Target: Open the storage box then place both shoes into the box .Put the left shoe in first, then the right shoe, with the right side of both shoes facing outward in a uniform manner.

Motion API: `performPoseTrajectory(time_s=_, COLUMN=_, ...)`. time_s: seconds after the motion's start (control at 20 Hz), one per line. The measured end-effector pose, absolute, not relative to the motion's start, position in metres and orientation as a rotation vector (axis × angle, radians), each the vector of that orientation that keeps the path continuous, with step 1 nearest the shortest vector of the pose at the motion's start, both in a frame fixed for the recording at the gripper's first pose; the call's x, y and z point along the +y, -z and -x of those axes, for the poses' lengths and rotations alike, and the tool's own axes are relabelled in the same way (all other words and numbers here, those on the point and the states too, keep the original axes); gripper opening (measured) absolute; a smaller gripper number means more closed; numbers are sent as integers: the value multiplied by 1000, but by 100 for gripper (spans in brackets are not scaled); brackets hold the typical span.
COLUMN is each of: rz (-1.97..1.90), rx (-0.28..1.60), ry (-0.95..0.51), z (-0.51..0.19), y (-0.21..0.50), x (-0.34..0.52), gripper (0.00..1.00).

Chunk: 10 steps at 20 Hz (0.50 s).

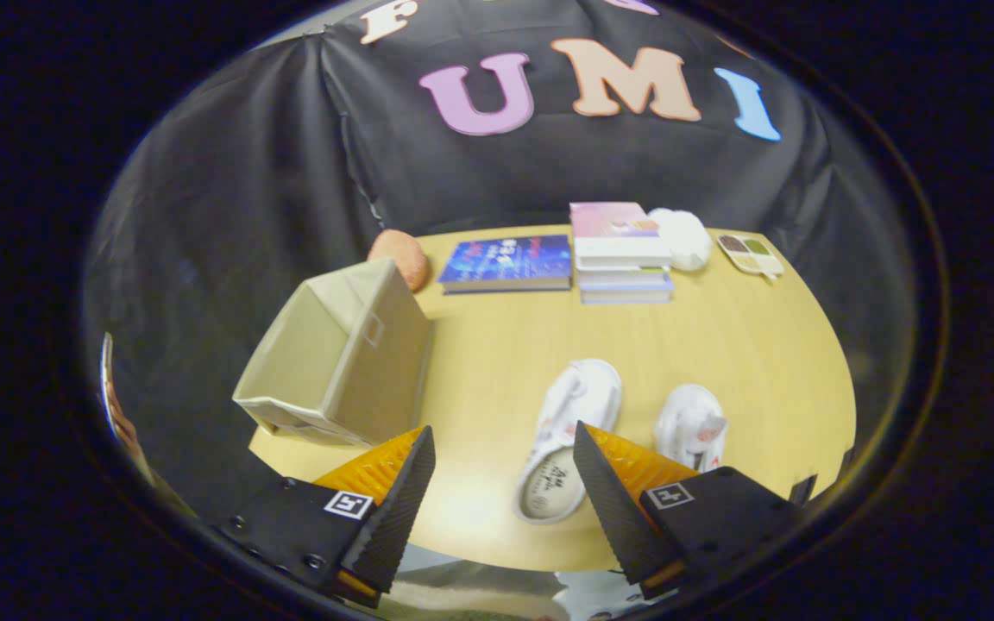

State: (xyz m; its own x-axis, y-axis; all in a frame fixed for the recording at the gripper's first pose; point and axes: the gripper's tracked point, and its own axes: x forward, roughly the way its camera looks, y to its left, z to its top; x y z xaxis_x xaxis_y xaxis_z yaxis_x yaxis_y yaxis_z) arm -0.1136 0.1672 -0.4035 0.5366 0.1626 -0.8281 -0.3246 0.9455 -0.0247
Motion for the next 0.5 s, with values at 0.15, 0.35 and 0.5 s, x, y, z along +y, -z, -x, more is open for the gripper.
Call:
performPoseTrajectory(time_s=0.15, rz=228, rx=1029, ry=-225, z=118, y=435, x=128, gripper=97)
performPoseTrajectory(time_s=0.35, rz=292, rx=1104, ry=-177, z=115, y=477, x=100, gripper=92)
performPoseTrajectory(time_s=0.5, rz=341, rx=1131, ry=-147, z=108, y=502, x=88, gripper=88)
